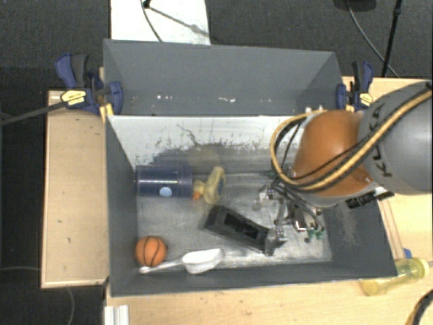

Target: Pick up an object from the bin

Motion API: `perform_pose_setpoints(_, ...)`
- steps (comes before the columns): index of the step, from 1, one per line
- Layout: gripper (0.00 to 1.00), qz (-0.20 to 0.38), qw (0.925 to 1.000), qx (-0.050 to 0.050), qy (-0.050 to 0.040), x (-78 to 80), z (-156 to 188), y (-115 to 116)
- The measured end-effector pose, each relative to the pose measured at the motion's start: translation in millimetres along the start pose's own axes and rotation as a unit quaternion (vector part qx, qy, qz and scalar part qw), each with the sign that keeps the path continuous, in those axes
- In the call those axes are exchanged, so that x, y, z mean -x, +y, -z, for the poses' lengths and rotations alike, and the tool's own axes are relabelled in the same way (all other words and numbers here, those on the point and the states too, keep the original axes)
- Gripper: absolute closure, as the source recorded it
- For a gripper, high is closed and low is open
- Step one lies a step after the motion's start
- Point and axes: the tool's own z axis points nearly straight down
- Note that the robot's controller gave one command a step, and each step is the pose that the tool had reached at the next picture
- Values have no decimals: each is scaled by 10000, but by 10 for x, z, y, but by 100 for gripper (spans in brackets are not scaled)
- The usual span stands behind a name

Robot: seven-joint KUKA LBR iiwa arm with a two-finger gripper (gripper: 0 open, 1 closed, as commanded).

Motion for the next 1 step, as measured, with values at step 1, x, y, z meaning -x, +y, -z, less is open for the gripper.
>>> perform_pose_setpoints(1,0,48,10000,-2,-37,104,-363,52)
